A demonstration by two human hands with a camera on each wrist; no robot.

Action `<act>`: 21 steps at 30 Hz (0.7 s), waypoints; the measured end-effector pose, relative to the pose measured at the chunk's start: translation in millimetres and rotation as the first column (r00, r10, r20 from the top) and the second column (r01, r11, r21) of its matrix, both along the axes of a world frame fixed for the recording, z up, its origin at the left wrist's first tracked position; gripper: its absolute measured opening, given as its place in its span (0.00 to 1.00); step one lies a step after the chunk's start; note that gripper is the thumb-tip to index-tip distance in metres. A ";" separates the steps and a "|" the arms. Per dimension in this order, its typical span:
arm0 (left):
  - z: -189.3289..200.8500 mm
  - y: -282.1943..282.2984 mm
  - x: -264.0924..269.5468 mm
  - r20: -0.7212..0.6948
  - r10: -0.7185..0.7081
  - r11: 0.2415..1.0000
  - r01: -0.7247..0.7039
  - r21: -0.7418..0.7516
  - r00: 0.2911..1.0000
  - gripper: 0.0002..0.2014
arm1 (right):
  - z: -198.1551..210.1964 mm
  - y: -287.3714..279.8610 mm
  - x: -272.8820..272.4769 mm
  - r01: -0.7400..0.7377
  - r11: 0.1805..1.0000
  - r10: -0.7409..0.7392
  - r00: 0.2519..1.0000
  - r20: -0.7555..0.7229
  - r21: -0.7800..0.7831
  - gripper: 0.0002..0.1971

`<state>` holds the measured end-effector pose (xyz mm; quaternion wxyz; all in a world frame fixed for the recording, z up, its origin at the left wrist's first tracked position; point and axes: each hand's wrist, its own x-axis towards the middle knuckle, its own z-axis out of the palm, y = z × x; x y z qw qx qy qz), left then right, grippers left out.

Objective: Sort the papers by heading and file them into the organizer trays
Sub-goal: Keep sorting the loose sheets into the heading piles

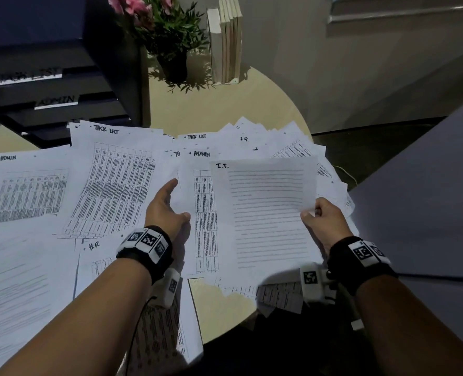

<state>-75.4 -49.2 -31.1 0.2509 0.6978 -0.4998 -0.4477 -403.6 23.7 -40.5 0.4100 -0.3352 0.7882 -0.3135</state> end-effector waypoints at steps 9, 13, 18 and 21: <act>-5.7 7.6 2.5 -0.182 0.068 0.997 -0.071 -0.011 0.981 0.29 | -5.6 -11.0 33.0 0.079 0.992 -0.060 0.982 0.178 -0.098 0.12; -1.1 10.0 6.4 -0.168 0.066 0.997 -0.073 -0.037 0.984 0.21 | -4.0 -15.7 39.2 0.055 0.993 -0.039 0.988 0.150 -0.105 0.09; 3.4 10.5 19.2 -0.040 0.098 0.995 -0.099 -0.013 0.994 0.39 | -9.6 -11.5 31.6 0.028 0.996 -0.017 0.991 0.135 -0.082 0.17; 1.7 12.5 22.4 -0.014 0.118 0.993 -0.117 0.027 0.993 0.42 | -19.4 -11.0 26.1 -0.042 0.997 0.047 0.995 0.087 -0.058 0.18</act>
